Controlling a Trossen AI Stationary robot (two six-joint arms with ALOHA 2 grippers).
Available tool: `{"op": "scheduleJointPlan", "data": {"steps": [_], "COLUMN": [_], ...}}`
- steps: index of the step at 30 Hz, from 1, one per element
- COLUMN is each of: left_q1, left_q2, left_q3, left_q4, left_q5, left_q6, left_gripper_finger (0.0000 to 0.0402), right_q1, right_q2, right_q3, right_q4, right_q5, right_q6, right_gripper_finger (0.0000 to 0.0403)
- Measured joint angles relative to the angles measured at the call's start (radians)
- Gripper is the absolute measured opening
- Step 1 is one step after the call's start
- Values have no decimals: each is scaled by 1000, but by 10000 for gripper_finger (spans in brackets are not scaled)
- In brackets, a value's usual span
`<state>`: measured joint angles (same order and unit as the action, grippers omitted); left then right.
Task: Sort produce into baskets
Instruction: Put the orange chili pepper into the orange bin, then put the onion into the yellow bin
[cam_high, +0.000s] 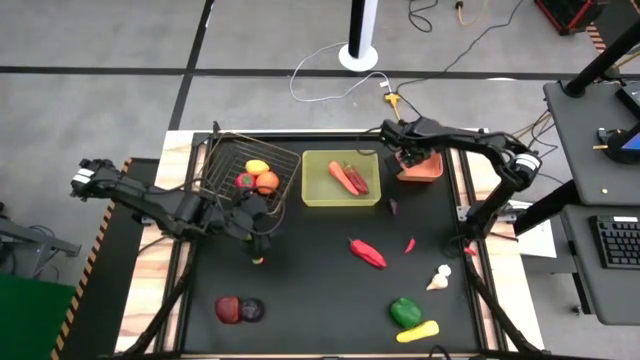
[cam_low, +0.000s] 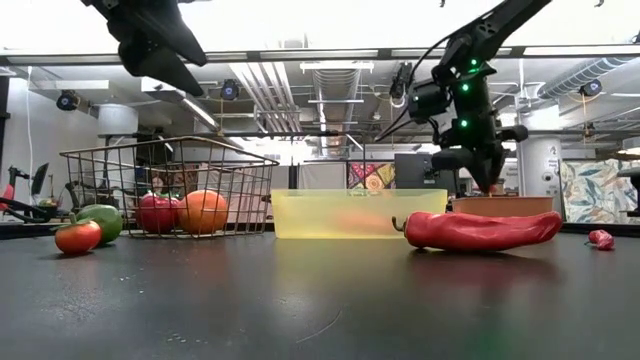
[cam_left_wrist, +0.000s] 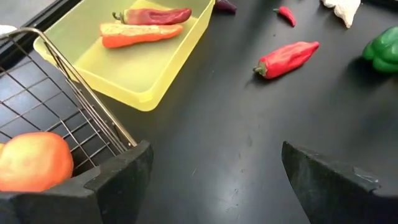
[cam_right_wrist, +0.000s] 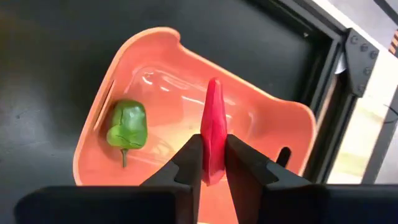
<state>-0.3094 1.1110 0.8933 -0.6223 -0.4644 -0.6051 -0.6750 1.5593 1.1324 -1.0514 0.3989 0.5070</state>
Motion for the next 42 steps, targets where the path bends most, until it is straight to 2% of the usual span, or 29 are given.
{"op": "scheduleJointPlan", "data": {"steps": [11,21,28,35,42], "left_q1": [-6,-43,-66,-67,-67], "left_q2": [0,0,0,0,0], "left_q3": [-34,-36,-37,-37,-37], "left_q4": [-2,-9,-32,-31,-30], "left_q5": [0,70,83,81,54], "left_q6": [-50,-84,-131,-138,-138], "left_gripper_finger": [336,336,336,336,336], "right_q1": [0,67,194,353,523], "right_q2": [0,-2,-2,-2,-2], "right_q3": [-34,67,148,212,219], "right_q4": [20,17,16,17,19], "right_q5": [-6,-14,-22,-140,-228], "right_q6": [0,-23,-49,-62,-19], "right_gripper_finger": [146,171,163,155,164]}}
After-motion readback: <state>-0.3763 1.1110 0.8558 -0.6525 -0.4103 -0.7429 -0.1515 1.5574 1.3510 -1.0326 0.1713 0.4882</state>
